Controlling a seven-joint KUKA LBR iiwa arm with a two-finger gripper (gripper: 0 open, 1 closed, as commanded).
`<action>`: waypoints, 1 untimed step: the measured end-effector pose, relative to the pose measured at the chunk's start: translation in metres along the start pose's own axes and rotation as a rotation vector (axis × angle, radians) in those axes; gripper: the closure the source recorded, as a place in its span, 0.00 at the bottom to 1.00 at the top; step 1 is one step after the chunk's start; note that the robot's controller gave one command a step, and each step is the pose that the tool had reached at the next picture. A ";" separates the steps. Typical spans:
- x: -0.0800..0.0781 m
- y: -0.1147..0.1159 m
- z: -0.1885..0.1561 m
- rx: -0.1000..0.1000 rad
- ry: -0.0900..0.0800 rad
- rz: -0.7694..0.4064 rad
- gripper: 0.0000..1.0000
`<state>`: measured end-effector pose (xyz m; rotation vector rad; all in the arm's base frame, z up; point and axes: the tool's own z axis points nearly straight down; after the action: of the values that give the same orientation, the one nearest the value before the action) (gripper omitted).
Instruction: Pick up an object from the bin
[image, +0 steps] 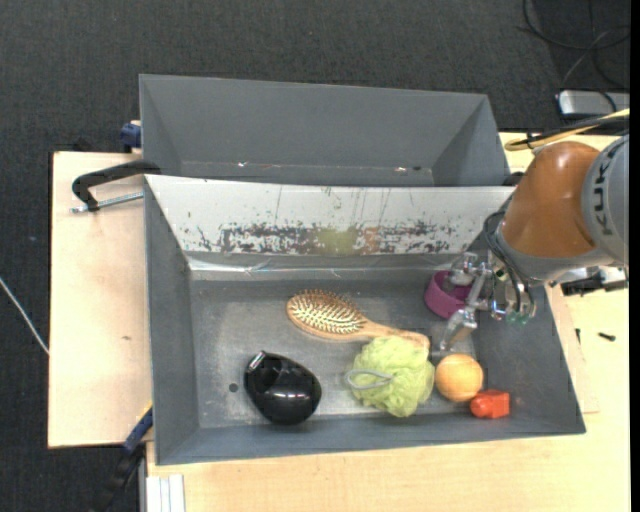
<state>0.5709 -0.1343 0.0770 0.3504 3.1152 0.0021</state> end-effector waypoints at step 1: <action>-0.018 -0.001 -0.002 0.000 -0.012 0.003 1.00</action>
Offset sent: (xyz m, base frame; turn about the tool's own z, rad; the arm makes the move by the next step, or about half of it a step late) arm 0.0000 0.0000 0.0000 0.0000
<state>0.5880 -0.1390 0.0791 0.3531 3.1029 0.0004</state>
